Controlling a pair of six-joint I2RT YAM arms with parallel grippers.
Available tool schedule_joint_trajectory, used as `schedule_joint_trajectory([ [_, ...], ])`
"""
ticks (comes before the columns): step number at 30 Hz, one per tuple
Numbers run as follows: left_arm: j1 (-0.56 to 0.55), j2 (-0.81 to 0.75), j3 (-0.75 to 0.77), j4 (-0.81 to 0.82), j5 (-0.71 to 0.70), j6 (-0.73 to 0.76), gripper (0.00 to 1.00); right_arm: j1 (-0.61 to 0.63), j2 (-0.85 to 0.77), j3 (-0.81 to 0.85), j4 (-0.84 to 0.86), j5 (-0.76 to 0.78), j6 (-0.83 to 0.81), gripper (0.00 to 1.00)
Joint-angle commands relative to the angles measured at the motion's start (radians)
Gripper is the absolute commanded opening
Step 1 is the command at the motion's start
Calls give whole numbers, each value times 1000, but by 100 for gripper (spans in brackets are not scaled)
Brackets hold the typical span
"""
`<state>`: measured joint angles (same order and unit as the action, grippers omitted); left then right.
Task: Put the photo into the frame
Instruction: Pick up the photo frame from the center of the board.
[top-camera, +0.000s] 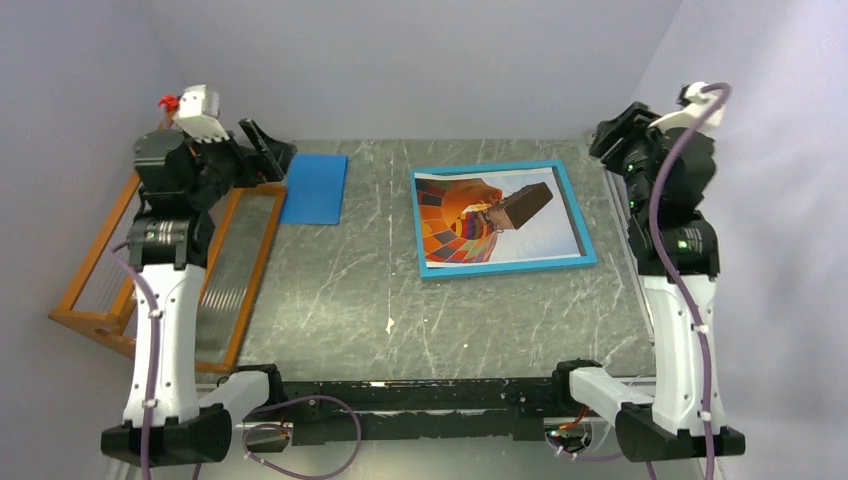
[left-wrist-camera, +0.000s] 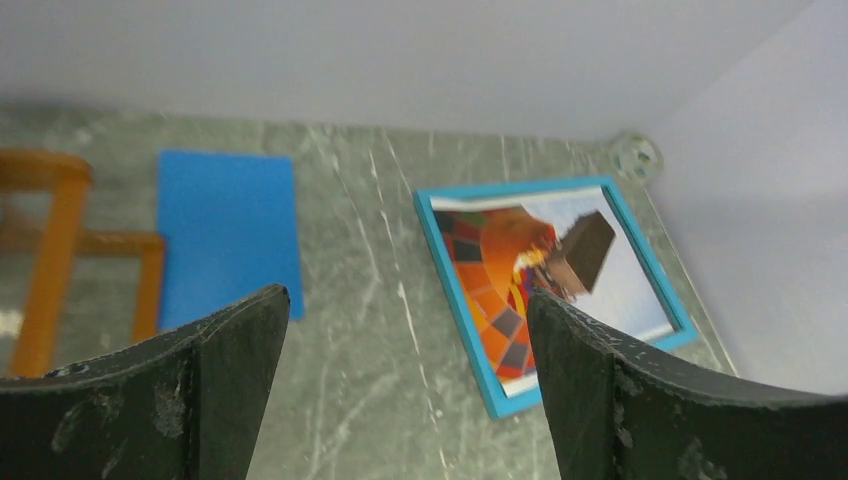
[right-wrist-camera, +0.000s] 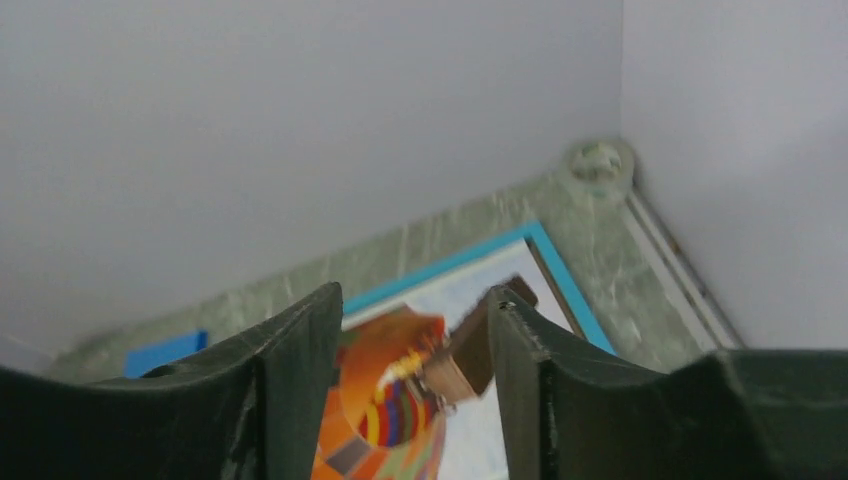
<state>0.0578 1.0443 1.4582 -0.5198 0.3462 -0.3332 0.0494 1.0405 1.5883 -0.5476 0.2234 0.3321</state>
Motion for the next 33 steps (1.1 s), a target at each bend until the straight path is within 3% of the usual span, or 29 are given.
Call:
schedule_joint_trajectory([
  [1, 5, 21, -54, 69, 153, -88, 94, -3, 7, -57, -50, -37, 70, 64],
  [5, 4, 55, -96, 78, 220, -97, 94, -3, 56, -90, -107, -64, 139, 70],
  [12, 4, 98, -171, 68, 302, -107, 90, -3, 105, -247, -202, -46, 304, 70],
  [16, 5, 94, -230, 111, 323, -137, 94, -15, 151, -381, -246, -62, 445, 69],
  [25, 2, 124, -272, 115, 351, -124, 94, -117, 263, -628, -194, -124, 601, 63],
  [33, -11, 164, -275, 141, 329, -119, 94, -143, 408, -614, -120, -86, 684, 62],
])
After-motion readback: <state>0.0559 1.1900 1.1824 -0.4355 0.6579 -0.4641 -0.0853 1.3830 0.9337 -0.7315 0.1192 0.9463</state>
